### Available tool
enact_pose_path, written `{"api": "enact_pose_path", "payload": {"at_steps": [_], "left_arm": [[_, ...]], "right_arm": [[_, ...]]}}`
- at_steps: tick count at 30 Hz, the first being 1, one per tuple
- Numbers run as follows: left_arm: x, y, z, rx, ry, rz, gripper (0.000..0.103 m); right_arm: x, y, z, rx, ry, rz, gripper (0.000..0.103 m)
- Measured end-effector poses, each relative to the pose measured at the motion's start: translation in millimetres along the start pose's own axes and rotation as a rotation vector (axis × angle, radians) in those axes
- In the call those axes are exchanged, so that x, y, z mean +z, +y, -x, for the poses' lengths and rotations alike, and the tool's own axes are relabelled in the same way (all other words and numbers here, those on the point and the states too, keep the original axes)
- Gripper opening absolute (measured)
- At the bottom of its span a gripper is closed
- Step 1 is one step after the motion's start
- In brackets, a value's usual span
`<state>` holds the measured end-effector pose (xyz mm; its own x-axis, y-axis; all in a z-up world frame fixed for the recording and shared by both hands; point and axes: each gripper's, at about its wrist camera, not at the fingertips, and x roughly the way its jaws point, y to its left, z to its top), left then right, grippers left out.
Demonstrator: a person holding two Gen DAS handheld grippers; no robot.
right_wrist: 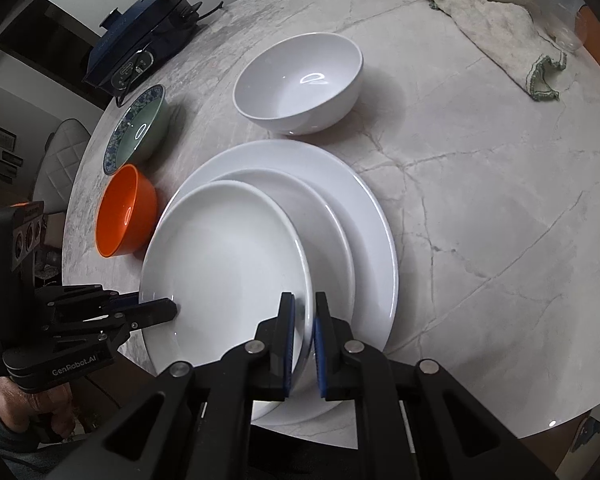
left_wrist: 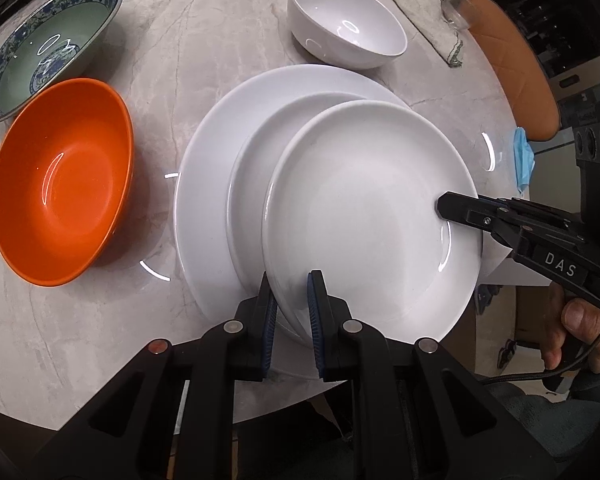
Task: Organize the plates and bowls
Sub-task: 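Lower the small plate onto the stacked plates and open both grippers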
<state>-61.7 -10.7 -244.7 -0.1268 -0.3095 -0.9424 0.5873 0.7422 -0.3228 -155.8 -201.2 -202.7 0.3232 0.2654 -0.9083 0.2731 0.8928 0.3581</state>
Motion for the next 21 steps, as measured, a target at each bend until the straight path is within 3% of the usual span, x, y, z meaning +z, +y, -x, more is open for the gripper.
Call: {"api": "enact_pose_path", "payload": {"at_steps": [15, 21], "left_arm": [[11, 2, -12, 0.028, -0.052, 0.044, 0.015], [8, 3, -6, -0.019, -0.092, 0.047, 0.027]], "right_arm": [[2, -1, -16, -0.033, -0.013, 0.083, 0.013], [-1, 9, -18, -0.068, -0.014, 0.167, 0.02]]}}
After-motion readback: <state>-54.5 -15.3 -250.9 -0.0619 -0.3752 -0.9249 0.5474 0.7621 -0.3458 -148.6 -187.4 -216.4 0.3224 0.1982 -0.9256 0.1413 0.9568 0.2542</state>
